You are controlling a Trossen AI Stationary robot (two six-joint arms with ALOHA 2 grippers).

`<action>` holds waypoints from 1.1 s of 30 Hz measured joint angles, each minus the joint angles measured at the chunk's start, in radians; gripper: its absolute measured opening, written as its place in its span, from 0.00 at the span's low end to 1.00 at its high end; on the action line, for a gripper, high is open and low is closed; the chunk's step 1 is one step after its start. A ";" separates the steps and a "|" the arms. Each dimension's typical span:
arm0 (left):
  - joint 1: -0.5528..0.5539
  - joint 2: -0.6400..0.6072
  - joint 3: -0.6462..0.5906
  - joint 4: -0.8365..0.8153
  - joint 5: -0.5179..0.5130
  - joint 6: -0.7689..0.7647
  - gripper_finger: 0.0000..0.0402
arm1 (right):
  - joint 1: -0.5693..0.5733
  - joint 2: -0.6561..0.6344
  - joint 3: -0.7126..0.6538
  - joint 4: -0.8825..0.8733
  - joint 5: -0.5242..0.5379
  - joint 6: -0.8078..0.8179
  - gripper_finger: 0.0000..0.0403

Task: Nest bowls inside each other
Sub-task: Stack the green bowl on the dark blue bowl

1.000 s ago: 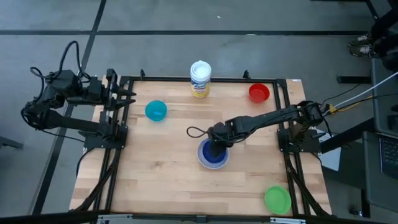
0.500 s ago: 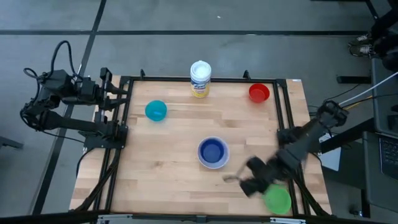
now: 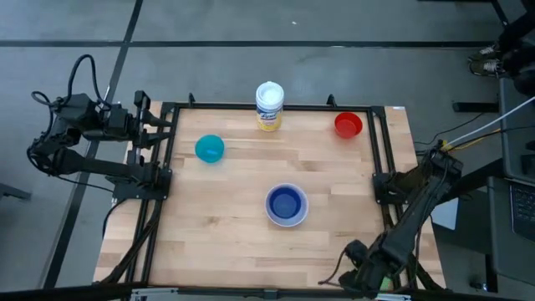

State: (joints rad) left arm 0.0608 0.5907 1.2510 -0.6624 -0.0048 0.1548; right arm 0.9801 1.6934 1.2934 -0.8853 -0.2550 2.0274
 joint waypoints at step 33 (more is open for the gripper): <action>0.000 0.001 0.001 0.121 0.052 -0.160 0.24 | -0.058 0.131 -0.068 0.042 0.191 -0.027 0.01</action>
State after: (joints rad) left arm 0.0608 0.5915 1.2518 -0.5415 0.0467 -0.0055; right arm 0.9222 1.8248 1.2255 -0.8432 -0.0639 2.0003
